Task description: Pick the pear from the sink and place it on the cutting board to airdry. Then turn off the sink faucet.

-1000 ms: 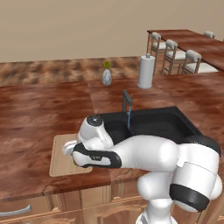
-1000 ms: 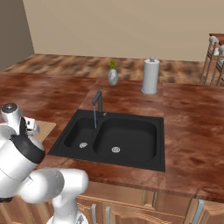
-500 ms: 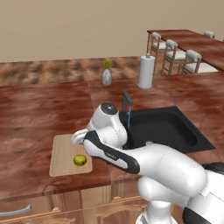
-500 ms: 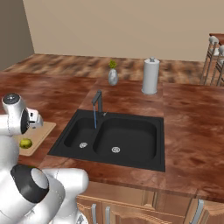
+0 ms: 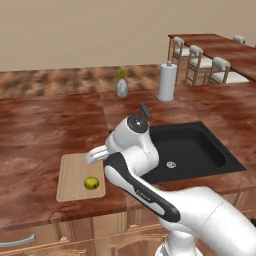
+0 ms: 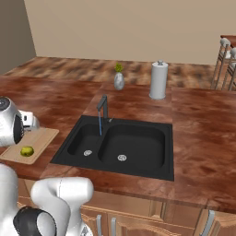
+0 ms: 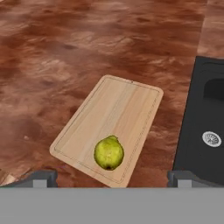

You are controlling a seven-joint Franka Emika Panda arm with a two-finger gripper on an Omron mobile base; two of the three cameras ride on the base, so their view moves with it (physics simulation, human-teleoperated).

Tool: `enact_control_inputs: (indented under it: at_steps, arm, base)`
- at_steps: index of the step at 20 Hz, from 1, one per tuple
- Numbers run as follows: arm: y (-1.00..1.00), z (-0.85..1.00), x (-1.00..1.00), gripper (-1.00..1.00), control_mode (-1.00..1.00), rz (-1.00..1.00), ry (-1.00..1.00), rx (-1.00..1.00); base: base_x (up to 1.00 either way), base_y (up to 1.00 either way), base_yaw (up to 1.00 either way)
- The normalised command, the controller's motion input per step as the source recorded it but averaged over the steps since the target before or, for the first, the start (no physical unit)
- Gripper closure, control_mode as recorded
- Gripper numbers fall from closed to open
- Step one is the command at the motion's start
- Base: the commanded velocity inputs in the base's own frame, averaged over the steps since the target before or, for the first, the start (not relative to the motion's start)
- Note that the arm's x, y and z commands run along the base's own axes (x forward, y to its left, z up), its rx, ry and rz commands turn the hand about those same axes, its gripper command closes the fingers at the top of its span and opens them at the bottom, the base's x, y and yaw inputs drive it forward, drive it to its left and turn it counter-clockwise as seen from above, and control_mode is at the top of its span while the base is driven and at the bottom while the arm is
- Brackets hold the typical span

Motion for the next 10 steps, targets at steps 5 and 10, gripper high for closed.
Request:
enact_control_inputs:
  at_steps: [5, 10]
  arm:
    - [-0.18, 0.55, -0.34, -1.0, -1.0, 0.05, -0.03, 0.0]
    - [-0.2, 0.54, -0.34, -1.0, -1.0, 0.04, -0.04, 0.04]
  base:
    - [0.0, 0.0, 0.0]
    - [0.0, 0.0, 0.0]
